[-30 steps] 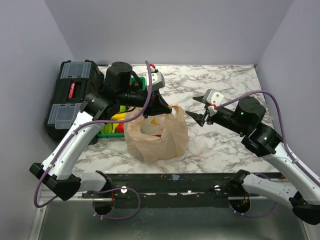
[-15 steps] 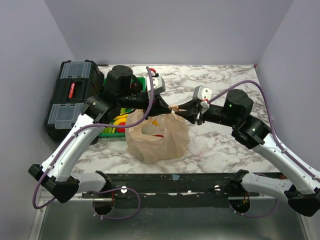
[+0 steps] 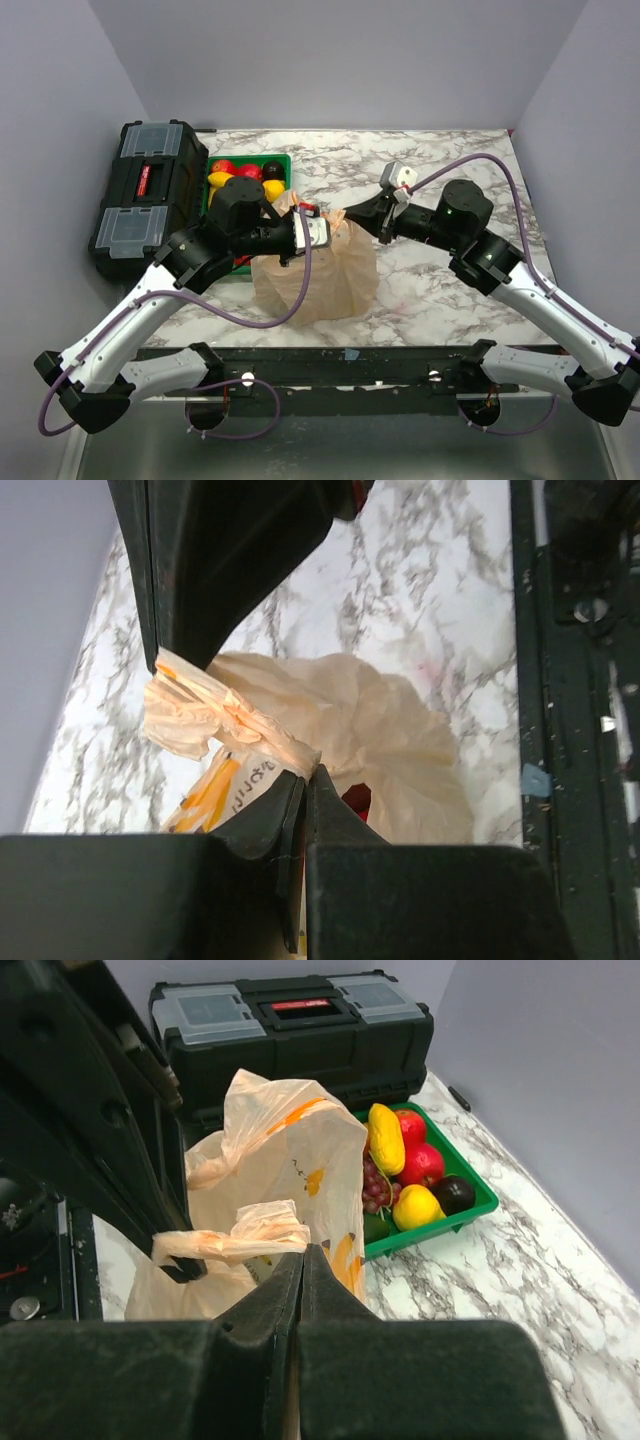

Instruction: Place the fake fruits into the plastic bag and tie a complex knot

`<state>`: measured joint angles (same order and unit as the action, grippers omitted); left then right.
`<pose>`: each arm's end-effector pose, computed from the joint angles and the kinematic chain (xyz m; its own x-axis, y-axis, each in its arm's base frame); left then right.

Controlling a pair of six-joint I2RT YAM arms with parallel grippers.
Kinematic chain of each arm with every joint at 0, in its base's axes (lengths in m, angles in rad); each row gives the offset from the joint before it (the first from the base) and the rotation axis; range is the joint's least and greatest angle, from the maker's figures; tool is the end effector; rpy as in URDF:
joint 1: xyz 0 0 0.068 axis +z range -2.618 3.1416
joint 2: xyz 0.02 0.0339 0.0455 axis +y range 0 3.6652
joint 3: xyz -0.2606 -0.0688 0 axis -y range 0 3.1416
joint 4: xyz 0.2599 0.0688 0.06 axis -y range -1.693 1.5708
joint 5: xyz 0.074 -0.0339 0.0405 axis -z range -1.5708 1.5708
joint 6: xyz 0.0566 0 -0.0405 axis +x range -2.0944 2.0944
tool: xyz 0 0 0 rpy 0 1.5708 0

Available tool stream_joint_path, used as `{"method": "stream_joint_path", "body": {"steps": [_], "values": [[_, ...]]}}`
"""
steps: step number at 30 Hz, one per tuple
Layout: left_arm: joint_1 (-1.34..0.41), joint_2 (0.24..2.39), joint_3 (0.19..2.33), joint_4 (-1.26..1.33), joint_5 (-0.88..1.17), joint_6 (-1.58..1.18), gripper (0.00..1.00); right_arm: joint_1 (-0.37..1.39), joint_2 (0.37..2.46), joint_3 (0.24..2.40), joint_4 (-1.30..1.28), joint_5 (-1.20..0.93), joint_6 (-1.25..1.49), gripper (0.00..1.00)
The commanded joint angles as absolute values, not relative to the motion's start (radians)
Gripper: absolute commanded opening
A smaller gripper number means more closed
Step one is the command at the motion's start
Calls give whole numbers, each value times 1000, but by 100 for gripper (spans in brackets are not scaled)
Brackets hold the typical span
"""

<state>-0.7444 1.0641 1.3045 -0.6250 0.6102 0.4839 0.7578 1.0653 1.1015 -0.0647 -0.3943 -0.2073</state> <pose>0.1569 -0.1887 0.4163 0.1958 0.3380 -0.9205 0.9657 0.0967 0.2409 0.1867 0.2066 0.4073 0.1678 -0.1029 -0.9804 -0.8982 0.3939 -0.1950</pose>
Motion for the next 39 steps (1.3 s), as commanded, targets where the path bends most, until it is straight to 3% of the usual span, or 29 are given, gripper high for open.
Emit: {"method": "stream_joint_path", "body": {"steps": [1,4,7,8,12,14,17,19,20,23,24,30,36,37,38,39], "values": [[-775,1022,1243,-564,440,563,2,754,1044,1092,51,-340,-129,0],[-774,1032,1272,-561,441,503,5,755,1028,1081,39,-352,-142,1],[-773,1028,1310,-565,469,452,44,753,1004,1072,26,-353,-167,1],[-773,1023,1321,-561,483,434,51,754,1001,1073,17,-359,-175,1],[-772,1019,1353,-544,542,380,62,754,995,1066,12,-361,-178,1],[-773,1043,1382,-557,543,347,62,754,997,1066,19,-356,-175,1],[-773,1104,1450,-609,533,270,59,754,998,1063,34,-342,-177,1],[-773,1140,1493,-642,538,222,50,754,1000,1063,41,-327,-181,1],[-772,1152,1505,-651,534,198,42,755,999,1062,46,-321,-181,1],[-773,1169,1506,-639,436,155,4,754,986,1057,49,-315,-181,1],[-773,1163,1498,-620,385,155,0,754,979,1055,39,-311,-185,1],[-803,1017,1301,-294,36,314,0,753,944,1028,-61,-298,-233,1],[-879,980,1208,-165,-31,481,0,754,994,1066,-69,-325,-275,1],[-895,972,1189,-145,-46,506,0,754,1004,1075,-61,-319,-275,5],[-909,967,1174,-128,-54,531,0,755,1014,1086,-56,-318,-275,17],[-917,965,1167,-121,-57,544,0,755,1021,1094,-49,-319,-276,35]]}}
